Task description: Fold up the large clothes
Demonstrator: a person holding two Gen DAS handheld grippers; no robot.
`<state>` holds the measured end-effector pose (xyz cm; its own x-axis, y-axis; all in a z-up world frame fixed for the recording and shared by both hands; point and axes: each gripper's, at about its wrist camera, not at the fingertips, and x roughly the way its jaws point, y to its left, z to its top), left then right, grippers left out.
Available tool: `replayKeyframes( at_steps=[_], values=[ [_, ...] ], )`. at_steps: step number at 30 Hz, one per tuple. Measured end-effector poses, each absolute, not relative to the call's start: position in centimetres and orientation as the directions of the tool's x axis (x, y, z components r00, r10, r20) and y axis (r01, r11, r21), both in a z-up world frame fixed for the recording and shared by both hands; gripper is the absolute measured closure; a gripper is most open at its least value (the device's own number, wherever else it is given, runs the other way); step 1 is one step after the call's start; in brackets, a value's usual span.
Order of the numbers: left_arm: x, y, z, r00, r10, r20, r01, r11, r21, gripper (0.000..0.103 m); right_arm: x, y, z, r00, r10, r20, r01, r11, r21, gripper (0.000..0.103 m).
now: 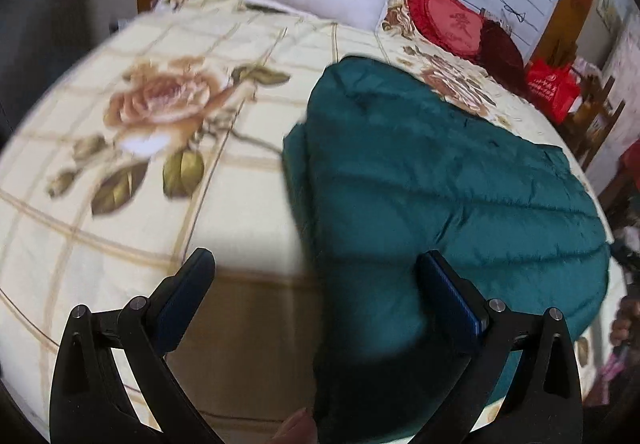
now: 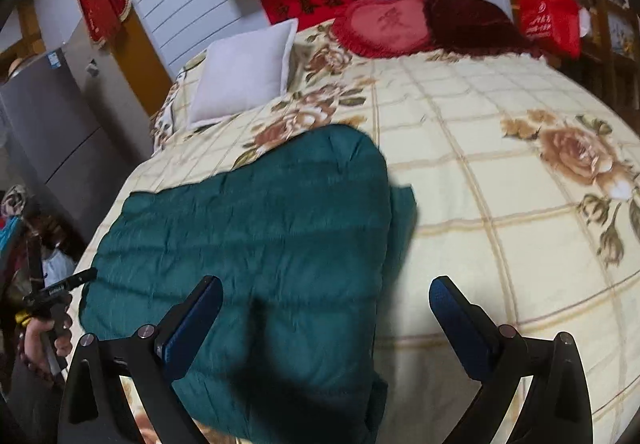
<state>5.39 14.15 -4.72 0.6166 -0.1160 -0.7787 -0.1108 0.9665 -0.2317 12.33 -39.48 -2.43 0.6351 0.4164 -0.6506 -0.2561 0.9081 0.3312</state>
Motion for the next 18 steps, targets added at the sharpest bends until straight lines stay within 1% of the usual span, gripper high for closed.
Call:
replayKeyframes(
  at_steps=[1, 4, 8, 10, 13, 14, 18],
  values=[
    [5.3, 14.6, -5.4, 0.611, -0.155, -0.776, -0.109, 0.955, -0.276, 0.0, 12.5, -39.5, -3.0, 0.616, 0.432, -0.659, -0.263, 0.901, 0.346, 0.0],
    [5.5, 15.5, -6.5, 0.611, -0.252, -0.75, -0.121, 0.907, -0.403, 0.0, 13.3, -39.7, -4.1, 0.61, 0.409, -0.679, -0.241, 0.912, 0.332, 0.0],
    [6.2, 15.3, -6.5, 0.619, -0.272, -0.737, -0.102, 0.902, -0.419, 0.0, 15.2, -39.8, -6.1, 0.546, 0.496, -0.675, -0.251, 0.866, 0.433, 0.0],
    [7.0, 15.2, -6.5, 0.616, -0.287, -0.733, -0.092, 0.899, -0.428, 0.0, 15.7, -40.2, -6.7, 0.54, 0.52, -0.662, -0.258, 0.851, 0.458, 0.0],
    [8.1, 15.6, -6.8, 0.601, -0.326, -0.73, -0.074, 0.887, -0.457, 0.0, 16.7, -40.7, -7.8, 0.501, 0.6, -0.624, -0.278, 0.794, 0.54, 0.0],
    [8.4, 15.7, -6.9, 0.596, -0.331, -0.732, -0.071, 0.886, -0.458, 0.0, 16.9, -40.9, -7.9, 0.501, 0.62, -0.604, -0.3, 0.779, 0.551, 0.0],
    [9.7, 15.6, -6.7, 0.567, -0.366, -0.738, -0.045, 0.881, -0.471, 0.0, 17.5, -40.9, -8.1, 0.463, 0.674, -0.575, -0.347, 0.735, 0.582, 0.0]
  ],
)
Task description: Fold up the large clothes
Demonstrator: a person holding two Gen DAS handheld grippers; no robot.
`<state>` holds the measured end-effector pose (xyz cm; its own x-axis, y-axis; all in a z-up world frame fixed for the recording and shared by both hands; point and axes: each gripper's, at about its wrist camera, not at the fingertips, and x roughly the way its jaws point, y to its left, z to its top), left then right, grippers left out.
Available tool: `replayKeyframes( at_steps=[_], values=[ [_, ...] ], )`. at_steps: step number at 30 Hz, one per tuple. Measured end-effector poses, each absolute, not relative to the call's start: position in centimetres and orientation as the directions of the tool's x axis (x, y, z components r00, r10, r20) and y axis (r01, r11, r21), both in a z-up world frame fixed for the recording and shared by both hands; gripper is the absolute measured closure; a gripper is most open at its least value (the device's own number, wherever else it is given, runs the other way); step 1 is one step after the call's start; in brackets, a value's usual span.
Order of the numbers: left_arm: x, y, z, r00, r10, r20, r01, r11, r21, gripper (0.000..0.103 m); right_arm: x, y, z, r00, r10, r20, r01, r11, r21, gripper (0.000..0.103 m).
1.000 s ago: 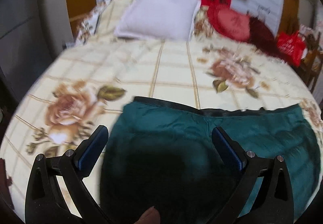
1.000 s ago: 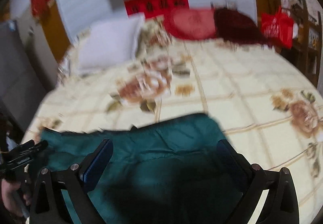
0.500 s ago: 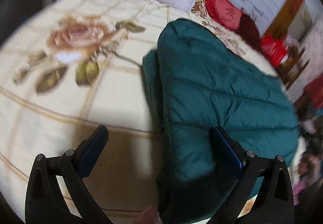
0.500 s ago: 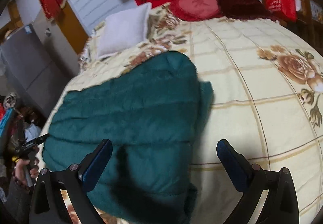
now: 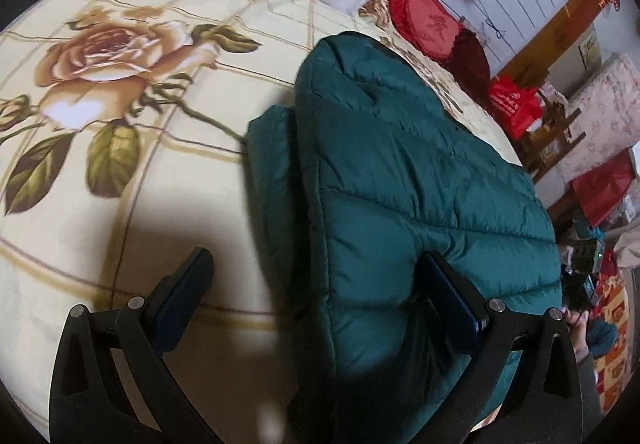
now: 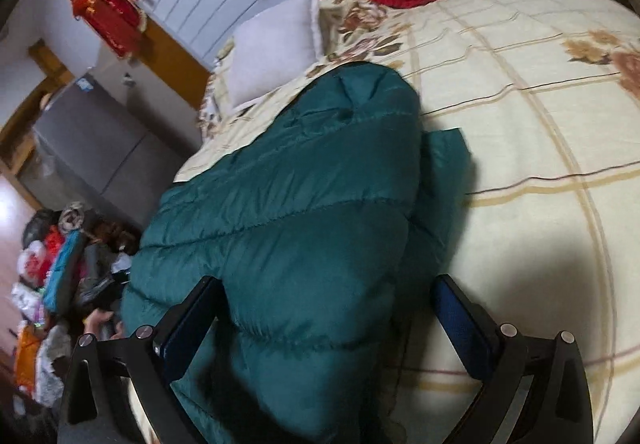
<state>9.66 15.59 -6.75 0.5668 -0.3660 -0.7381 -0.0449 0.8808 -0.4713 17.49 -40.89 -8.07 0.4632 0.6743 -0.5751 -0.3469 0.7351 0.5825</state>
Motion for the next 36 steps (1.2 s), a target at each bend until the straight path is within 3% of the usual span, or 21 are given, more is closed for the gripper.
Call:
replayKeyframes(
  at_steps=[7, 11, 13, 17, 25, 27, 29, 31, 33, 36],
  values=[
    [10.8, 15.1, -6.6, 0.568, -0.409, -0.714, 0.016, 0.873, -0.488, 0.001, 19.1, -39.2, -8.3, 0.375, 0.744, -0.553, -0.415, 0.668, 0.617, 0.0],
    [10.5, 13.7, -5.8, 0.574, -0.412, -0.707, 0.097, 0.892, -0.441, 0.02, 19.2, -37.9, -8.3, 0.321, 0.766, -0.558, -0.464, 0.64, 0.613, 0.0],
    [10.4, 13.1, -5.4, 0.592, -0.385, -0.708, 0.121, 0.911, -0.394, 0.023, 19.3, -38.1, -8.3, 0.339, 0.749, -0.569, -0.461, 0.659, 0.594, 0.002],
    [10.2, 12.6, -5.7, 0.613, -0.342, -0.712, 0.108, 0.929, -0.353, 0.022, 18.6, -37.2, -8.0, 0.391, 0.672, -0.629, -0.448, 0.736, 0.508, 0.001],
    [10.6, 13.5, -7.3, 0.581, -0.423, -0.696, 0.085, 0.881, -0.465, 0.012, 18.4, -36.5, -7.8, 0.429, 0.629, -0.649, -0.414, 0.775, 0.478, 0.0],
    [10.6, 13.1, -7.1, 0.586, -0.417, -0.695, 0.091, 0.886, -0.455, 0.02, 18.5, -36.2, -7.7, 0.426, 0.63, -0.649, -0.423, 0.773, 0.472, 0.007],
    [10.4, 12.2, -6.2, 0.604, -0.399, -0.69, 0.127, 0.903, -0.411, 0.042, 18.3, -36.0, -7.6, 0.424, 0.635, -0.645, -0.442, 0.767, 0.465, 0.016],
    [10.0, 11.2, -5.3, 0.629, -0.358, -0.69, 0.141, 0.926, -0.351, 0.056, 17.9, -35.5, -7.0, 0.428, 0.647, -0.631, -0.468, 0.756, 0.458, 0.03],
    [9.5, 10.3, -4.5, 0.66, -0.305, -0.686, 0.146, 0.948, -0.281, 0.062, 17.7, -35.3, -6.7, 0.44, 0.65, -0.62, -0.484, 0.753, 0.446, 0.045],
    [8.8, 10.8, -3.0, 0.712, -0.291, -0.639, 0.134, 0.95, -0.283, 0.069, 17.1, -34.8, -5.3, 0.484, 0.629, -0.608, -0.51, 0.768, 0.388, 0.056]
  ],
)
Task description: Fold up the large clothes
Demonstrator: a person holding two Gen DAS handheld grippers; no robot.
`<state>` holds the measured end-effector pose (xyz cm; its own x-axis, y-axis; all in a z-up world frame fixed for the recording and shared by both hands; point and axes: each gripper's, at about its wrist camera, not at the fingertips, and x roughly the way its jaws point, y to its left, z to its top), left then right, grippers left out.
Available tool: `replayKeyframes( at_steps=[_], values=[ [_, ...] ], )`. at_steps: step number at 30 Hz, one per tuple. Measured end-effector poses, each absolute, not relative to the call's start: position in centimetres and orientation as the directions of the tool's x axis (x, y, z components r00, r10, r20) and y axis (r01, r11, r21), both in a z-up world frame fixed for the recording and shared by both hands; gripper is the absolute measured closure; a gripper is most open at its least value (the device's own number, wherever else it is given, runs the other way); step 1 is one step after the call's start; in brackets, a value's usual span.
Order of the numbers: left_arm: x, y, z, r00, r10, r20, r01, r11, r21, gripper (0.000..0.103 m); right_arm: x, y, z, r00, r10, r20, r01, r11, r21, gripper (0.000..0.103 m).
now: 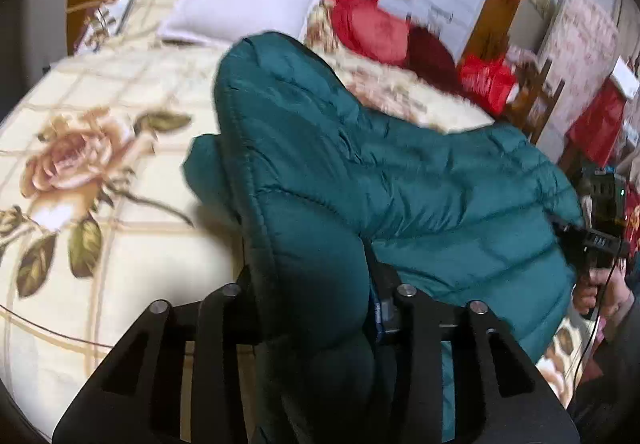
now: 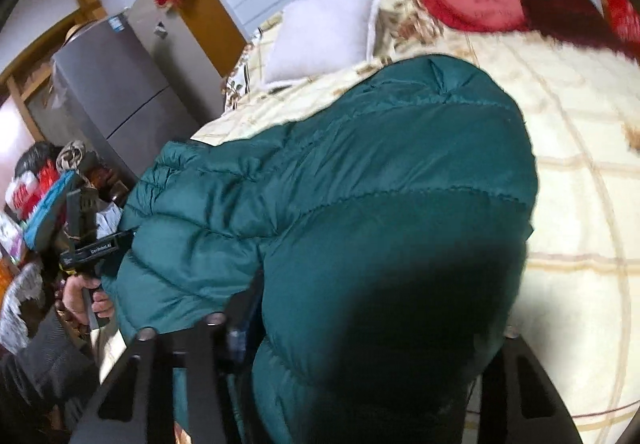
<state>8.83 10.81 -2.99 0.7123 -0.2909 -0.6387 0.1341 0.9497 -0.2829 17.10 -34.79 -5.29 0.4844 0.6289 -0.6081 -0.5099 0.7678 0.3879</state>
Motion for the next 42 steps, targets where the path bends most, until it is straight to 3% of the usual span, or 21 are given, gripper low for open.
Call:
replayKeyframes(
  at_steps=[7, 13, 18, 23, 30, 33, 34, 36, 38, 42],
  values=[
    [6.9, 11.6, 0.7, 0.786, -0.293, -0.544, 0.116, 0.935, -0.335, 0.071, 15.0, -34.5, -0.3, 0.62, 0.575, -0.534, -0.498, 0.814, 0.299, 0.063],
    [4.3, 11.7, 4.5, 0.79, -0.298, -0.537, 0.114, 0.93, -0.349, 0.071, 12.6, -34.9, 3.7, 0.647, 0.6, -0.47, -0.515, 0.799, 0.312, 0.064],
    [-0.5, 11.4, 6.9, 0.79, -0.313, -0.528, 0.132, 0.927, -0.352, 0.071, 9.0, -35.1, 6.9, 0.623, 0.623, -0.473, -0.555, 0.778, 0.292, 0.064],
    [-3.9, 10.4, 4.7, 0.776, -0.31, -0.549, 0.113, 0.925, -0.363, 0.071, 4.9, -36.0, 6.8, 0.596, 0.63, -0.499, -0.578, 0.767, 0.279, 0.064],
    [-3.9, 9.3, -2.2, 0.74, -0.252, -0.623, 0.028, 0.938, -0.346, 0.071, 5.3, -36.7, -0.7, 0.564, 0.603, -0.564, -0.54, 0.786, 0.301, 0.064],
    [-4.2, 9.2, -3.0, 0.74, -0.245, -0.627, 0.027, 0.941, -0.336, 0.061, 6.2, -38.0, -3.7, 0.545, 0.635, -0.548, -0.511, 0.769, 0.384, 0.058],
    [-4.3, 9.2, -3.1, 0.734, -0.227, -0.641, 0.016, 0.948, -0.318, 0.052, 6.4, -38.6, -4.3, 0.536, 0.653, -0.535, -0.503, 0.756, 0.418, 0.056],
    [-4.5, 9.4, -3.4, 0.725, -0.21, -0.656, -0.002, 0.952, -0.307, 0.039, 6.7, -39.3, -5.2, 0.524, 0.655, -0.545, -0.46, 0.756, 0.466, 0.037],
    [-4.4, 10.0, -3.4, 0.711, -0.171, -0.682, -0.044, 0.957, -0.286, 0.025, 7.0, -39.8, -5.9, 0.503, 0.652, -0.567, -0.4, 0.757, 0.517, 0.03],
    [-4.9, 11.7, -1.9, 0.708, -0.15, -0.69, -0.085, 0.952, -0.295, 0.025, 7.1, -41.9, -4.9, 0.483, 0.66, -0.575, -0.288, 0.74, 0.608, 0.031]
  ],
)
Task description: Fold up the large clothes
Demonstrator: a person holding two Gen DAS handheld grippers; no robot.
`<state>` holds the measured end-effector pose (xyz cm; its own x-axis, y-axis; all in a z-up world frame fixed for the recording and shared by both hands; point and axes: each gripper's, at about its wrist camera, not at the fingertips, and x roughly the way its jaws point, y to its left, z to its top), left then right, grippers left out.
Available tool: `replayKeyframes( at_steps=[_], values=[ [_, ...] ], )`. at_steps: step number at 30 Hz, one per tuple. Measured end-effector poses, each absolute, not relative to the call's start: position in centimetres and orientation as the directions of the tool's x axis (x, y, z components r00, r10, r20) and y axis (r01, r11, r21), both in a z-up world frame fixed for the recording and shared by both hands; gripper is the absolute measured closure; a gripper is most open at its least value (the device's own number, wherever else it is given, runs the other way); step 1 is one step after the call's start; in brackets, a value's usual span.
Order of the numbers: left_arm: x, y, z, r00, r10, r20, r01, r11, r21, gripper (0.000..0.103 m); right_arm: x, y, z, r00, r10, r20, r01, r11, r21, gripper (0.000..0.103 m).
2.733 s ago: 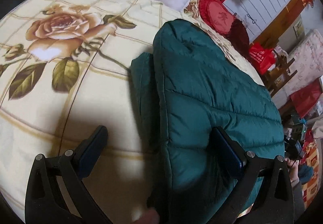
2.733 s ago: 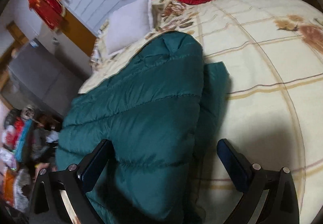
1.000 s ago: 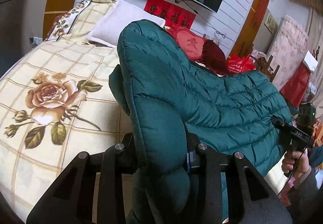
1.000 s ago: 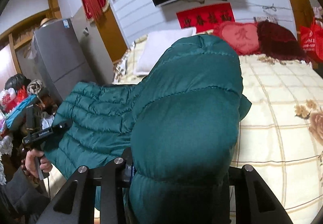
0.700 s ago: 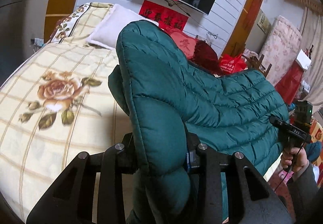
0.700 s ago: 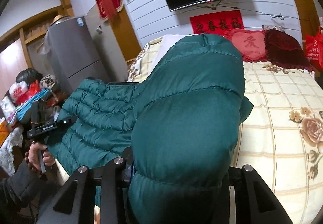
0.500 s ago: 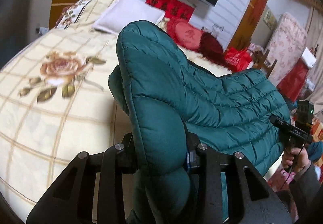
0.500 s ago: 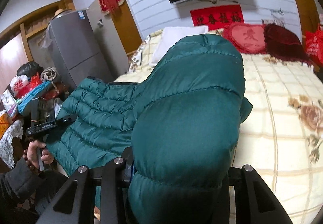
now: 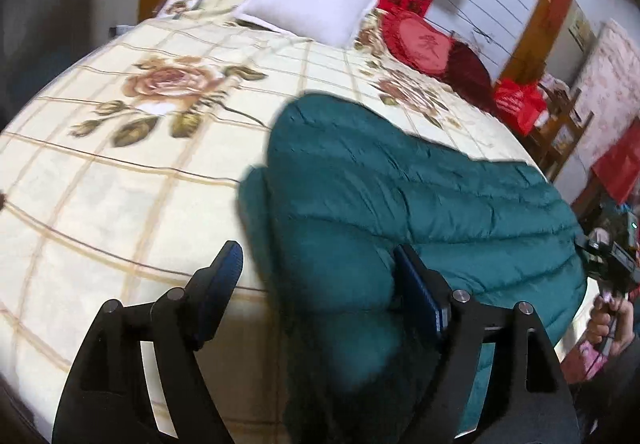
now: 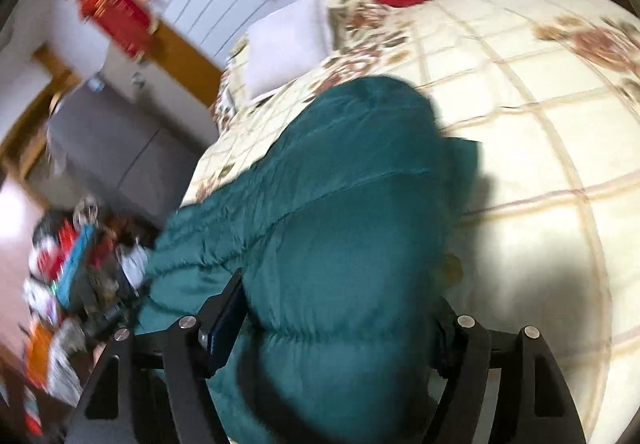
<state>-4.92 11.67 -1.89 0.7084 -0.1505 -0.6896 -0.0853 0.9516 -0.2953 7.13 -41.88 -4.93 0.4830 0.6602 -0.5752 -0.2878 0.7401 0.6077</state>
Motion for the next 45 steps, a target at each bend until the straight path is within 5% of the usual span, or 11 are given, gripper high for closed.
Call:
replayKeyframes(
  at_steps=[5, 10, 19, 23, 30, 41, 45],
  values=[
    [-4.9, 12.3, 3.8, 0.801, -0.073, -0.594, -0.128, 0.949, -0.289, 0.025, 5.0, -43.1, 2.5, 0.653, 0.496, -0.572, -0.258, 0.856, 0.448, 0.03],
    [1.1, 8.9, 3.9, 0.731, -0.029, -0.681, -0.147, 0.969, -0.199, 0.025, 6.7, -37.9, 7.2, 0.733, 0.292, -0.614, -0.189, 0.955, 0.227, 0.03],
    [5.6, 8.4, -3.9, 0.619, 0.081, -0.781, -0.243, 0.965, -0.093, 0.024, 13.6, -31.4, -2.5, 0.56, 0.16, -0.813, -0.236, 0.971, 0.029, 0.025],
    [5.7, 9.2, -5.1, 0.628, 0.043, -0.777, -0.257, 0.954, -0.155, 0.02, 13.9, -33.0, -4.9, 0.56, 0.217, -0.8, -0.23, 0.968, 0.101, 0.012],
    [2.9, 8.5, -0.2, 0.674, 0.059, -0.736, -0.234, 0.962, -0.137, 0.02, 11.9, -32.9, -1.9, 0.558, 0.205, -0.804, -0.218, 0.971, 0.097, 0.011],
    [-14.1, -1.3, 4.7, 0.776, 0.12, -0.619, -0.067, 0.992, 0.108, 0.011, -6.8, -32.8, 5.0, 0.691, 0.171, -0.703, -0.219, 0.975, 0.021, 0.011],
    [-18.1, -3.1, 3.1, 0.716, 0.122, -0.688, -0.093, 0.993, 0.079, 0.011, -13.5, -32.8, 5.3, 0.708, 0.205, -0.676, -0.243, 0.969, 0.04, 0.011]
  ],
)
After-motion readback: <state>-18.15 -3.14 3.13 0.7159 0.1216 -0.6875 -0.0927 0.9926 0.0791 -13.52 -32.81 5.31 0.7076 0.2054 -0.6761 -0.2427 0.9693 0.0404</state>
